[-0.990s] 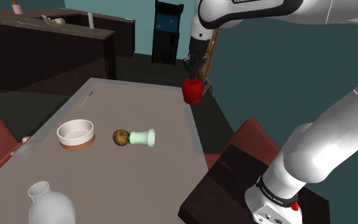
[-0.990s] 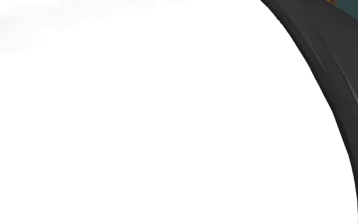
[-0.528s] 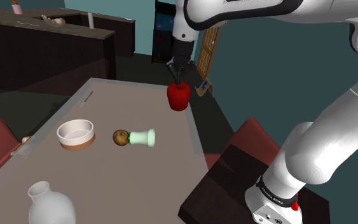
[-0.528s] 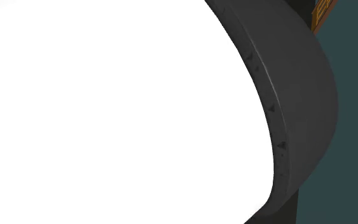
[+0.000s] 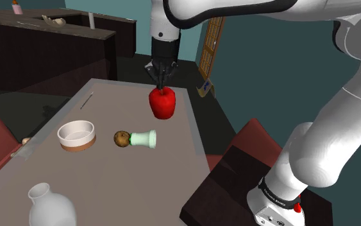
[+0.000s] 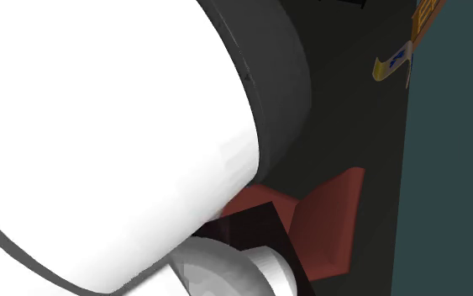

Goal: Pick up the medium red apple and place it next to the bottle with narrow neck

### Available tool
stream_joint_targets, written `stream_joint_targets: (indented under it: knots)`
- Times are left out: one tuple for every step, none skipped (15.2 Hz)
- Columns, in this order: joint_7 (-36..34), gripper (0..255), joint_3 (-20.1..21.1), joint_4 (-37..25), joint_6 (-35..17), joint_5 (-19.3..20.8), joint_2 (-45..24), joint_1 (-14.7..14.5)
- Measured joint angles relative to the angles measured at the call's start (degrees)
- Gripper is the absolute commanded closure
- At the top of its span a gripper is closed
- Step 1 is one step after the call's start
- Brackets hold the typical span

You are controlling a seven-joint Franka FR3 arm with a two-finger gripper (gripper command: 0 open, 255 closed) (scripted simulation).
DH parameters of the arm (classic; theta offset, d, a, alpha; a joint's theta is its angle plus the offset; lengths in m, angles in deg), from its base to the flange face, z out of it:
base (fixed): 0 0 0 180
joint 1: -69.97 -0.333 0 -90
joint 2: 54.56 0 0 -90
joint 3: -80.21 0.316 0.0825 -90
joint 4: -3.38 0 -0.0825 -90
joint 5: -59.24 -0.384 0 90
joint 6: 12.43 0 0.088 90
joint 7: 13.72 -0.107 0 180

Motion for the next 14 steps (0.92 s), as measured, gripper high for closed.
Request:
stream_joint_targets:
  knots:
    - [-1.4,255,0.78,-1.06,-0.04,0.22,-1.14,-0.56]
    - [-2.92,255,1.61,-1.68,-0.04,0.38,-1.91,-1.22]
    - [-4.3,255,2.34,-3.42,0.46,0.73,-3.29,-1.79]
    - [-5.8,255,3.11,-4.53,0.55,1.04,-4.44,-2.44]
    - [-7.39,255,3.9,-5.76,0.66,1.43,-5.73,-3.16]
    - [-8.98,255,4.68,-7.53,1.31,1.82,-7.02,-3.92]
    - [-10.36,255,5.35,-9.18,1.99,2.21,-8.15,-4.62]
    - [-11.86,255,6.03,-11.42,2.73,2.79,-9.85,-5.41]
    - [-13.13,255,6.58,-12.71,3.13,3.19,-10.9,-6.11]
    - [-14.6,255,7.2,-14.61,3.62,3.79,-12.53,-6.98]
    - [-15.99,255,7.74,-16.92,4.39,4.5,-14.32,-7.87]
    - [-17.17,255,8.15,-18.65,4.8,5.09,-15.85,-8.65]
    - [-18.4,255,8.59,-20.55,5.56,5.65,-17.21,-9.55]
    - [-19.81,255,9.02,-24.19,6.78,6.73,-19.92,-10.79]
